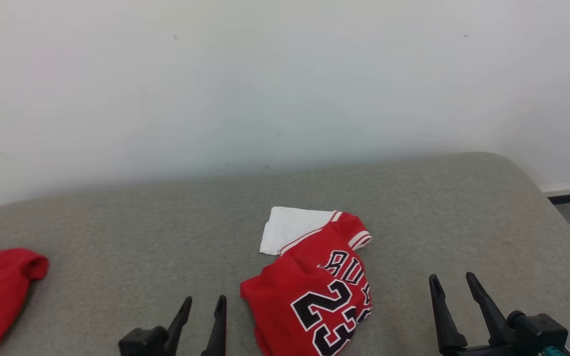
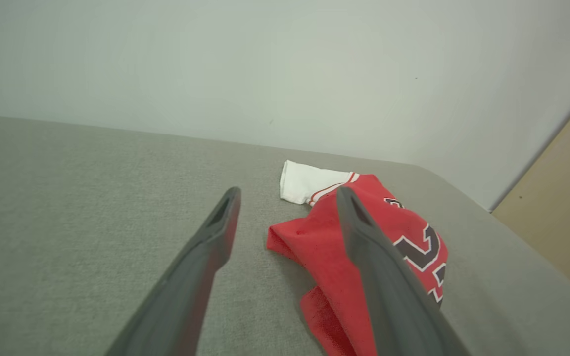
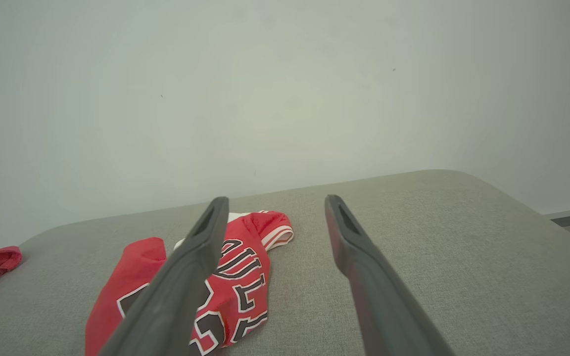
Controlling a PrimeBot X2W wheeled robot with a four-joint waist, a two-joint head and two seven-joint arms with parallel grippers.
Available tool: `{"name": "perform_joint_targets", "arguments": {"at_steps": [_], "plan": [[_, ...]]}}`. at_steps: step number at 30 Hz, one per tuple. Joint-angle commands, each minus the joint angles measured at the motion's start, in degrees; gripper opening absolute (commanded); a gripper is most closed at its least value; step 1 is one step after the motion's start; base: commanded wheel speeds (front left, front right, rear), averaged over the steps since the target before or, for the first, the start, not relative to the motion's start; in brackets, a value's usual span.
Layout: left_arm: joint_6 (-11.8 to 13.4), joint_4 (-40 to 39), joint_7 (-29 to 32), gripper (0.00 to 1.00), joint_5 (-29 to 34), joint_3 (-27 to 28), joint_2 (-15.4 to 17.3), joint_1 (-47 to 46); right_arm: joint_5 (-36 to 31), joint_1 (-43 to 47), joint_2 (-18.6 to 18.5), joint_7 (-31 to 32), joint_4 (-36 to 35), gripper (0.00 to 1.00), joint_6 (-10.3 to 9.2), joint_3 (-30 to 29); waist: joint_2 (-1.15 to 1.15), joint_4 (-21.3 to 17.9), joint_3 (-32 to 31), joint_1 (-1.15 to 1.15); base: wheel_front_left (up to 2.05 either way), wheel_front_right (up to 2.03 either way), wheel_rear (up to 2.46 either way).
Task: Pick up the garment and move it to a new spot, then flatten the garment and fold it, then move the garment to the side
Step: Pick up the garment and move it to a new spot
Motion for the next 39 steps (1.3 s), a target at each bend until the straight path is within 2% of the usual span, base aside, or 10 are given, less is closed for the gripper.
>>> {"name": "perform_joint_targets", "arguments": {"at_steps": [1,8,12,15,21,26,33,39], "plan": [[-0.4,1.4,0.5,1.00,0.6,-0.5,-0.7,-1.6,-0.6,0.1,0.0,0.2,-0.3,1.00,-0.12,0.1,0.00,-3.1,0.8,0.01,0.00,0.00,0.00],[-1.6,8.4,0.3,1.00,1.9,-1.9,-3.3,-5.8,-0.6,-0.3,0.0,0.6,-0.9,1.00,-0.12,0.6,0.00,-9.0,2.6,0.01,0.00,0.00,0.00],[-2.3,8.4,-0.4,1.00,2.5,-1.0,-4.3,-6.6,-0.7,0.1,0.0,0.5,-1.1,1.00,-0.12,-0.1,0.00,-10.0,2.9,0.01,0.00,0.00,0.00],[-2.2,4.6,-0.7,1.00,4.1,2.8,-4.9,-5.7,-0.7,0.6,0.0,0.3,-1.3,1.00,-0.12,-0.8,0.00,-9.9,3.0,0.01,0.00,0.00,0.00],[-3.1,-6.1,-0.6,1.00,9.3,12.1,-6.5,2.7,-0.3,1.5,0.0,-1.6,-1.3,1.00,-0.12,-2.6,0.00,-6.3,2.4,0.01,0.00,0.00,0.00],[-5.1,-12.0,-0.6,1.00,13.0,17.4,-7.5,10.4,-0.3,2.1,0.0,-2.8,-0.3,1.00,-0.12,-2.9,0.00,-2.1,1.8,0.01,0.00,0.00,0.00],[-7.0,-13.1,-0.6,1.00,16.7,20.3,-8.3,16.3,-2.3,2.4,0.0,-3.4,0.9,1.00,-0.12,-3.1,0.00,3.6,1.0,0.01,0.00,0.00,0.00],[-8.0,-12.8,-0.6,1.00,18.7,23.4,-8.4,19.4,-5.7,2.4,0.0,-2.8,2.7,1.00,-0.12,-2.6,0.00,6.5,0.3,0.01,0.00,0.00,0.00]]}}
